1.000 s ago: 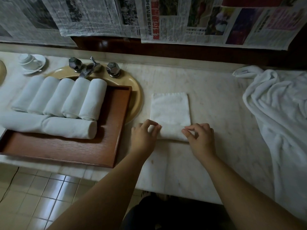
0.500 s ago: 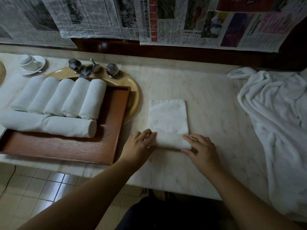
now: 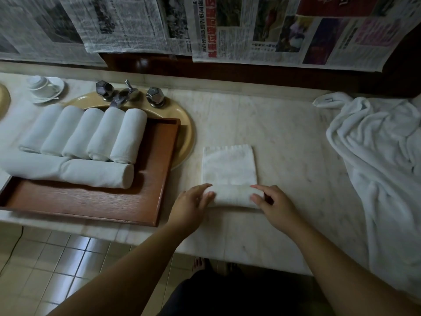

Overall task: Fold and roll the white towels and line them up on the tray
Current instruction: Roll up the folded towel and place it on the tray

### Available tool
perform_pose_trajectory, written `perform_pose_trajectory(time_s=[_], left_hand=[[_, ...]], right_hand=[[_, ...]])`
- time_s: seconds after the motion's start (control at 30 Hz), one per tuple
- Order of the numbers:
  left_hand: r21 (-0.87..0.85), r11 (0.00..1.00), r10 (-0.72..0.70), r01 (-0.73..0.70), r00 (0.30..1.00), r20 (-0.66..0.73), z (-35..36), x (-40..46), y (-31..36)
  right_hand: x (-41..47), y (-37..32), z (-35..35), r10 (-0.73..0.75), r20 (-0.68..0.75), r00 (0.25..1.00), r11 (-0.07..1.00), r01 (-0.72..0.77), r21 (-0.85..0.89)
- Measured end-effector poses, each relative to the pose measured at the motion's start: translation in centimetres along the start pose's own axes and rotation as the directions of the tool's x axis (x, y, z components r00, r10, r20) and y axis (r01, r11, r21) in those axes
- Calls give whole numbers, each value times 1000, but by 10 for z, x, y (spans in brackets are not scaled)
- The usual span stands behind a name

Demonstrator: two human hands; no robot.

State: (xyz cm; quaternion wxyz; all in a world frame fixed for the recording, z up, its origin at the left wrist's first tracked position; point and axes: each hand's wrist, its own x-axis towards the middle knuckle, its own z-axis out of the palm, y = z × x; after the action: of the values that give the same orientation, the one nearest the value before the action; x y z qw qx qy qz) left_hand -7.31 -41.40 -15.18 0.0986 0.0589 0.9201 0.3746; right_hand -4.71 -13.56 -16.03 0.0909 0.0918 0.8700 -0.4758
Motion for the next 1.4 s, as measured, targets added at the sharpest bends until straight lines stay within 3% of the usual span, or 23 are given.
perform_pose_trajectory(time_s=[0.2,0.33,0.4,0.47,0.57,0.63,0.73,0.9,1.03,1.2,1.3,1.4], left_hand=[[-195,966,-183,168,981,-63,3,22,19],[-72,968,-248,240,960,-129,11,33,22],[-57,963,-270,264,947,-174,10,32,26],[60,983,-153,173,957,-247,8,27,25],[365,924,228,-112,928,-294,6,18,12],[440,869,350,-226,910,-224,4,8,3],[486,824,376,-292,923,-83,3,-11,-7],[327,923,235,-205,970,-55,5,-20,-7],[201,977,76,-68,997,-29,2,-6,3],[13,998,-67,68,997,-49,-3,10,14],[-97,980,-183,176,980,-73,-4,17,21],[-104,974,-211,201,973,-94,-5,27,25]], right_hand=[[28,-20,-1,167,21,986,981,-168,100],[37,-29,1,173,-64,983,975,-161,153],[37,-30,1,131,-165,977,991,-126,42],[32,-28,4,-43,-269,962,989,3,-148],[13,-18,8,-352,-274,895,888,227,-400],[-1,-9,6,-400,-231,887,875,295,-384],[-17,6,4,-385,-158,909,895,326,-306],[-19,3,1,-282,-39,959,949,273,-159],[-2,-9,-6,-104,52,993,990,109,-87],[27,-25,-10,63,107,992,988,-47,-146],[40,-36,-11,123,98,988,990,-115,-79],[52,-41,-11,170,95,981,985,-169,-19]])
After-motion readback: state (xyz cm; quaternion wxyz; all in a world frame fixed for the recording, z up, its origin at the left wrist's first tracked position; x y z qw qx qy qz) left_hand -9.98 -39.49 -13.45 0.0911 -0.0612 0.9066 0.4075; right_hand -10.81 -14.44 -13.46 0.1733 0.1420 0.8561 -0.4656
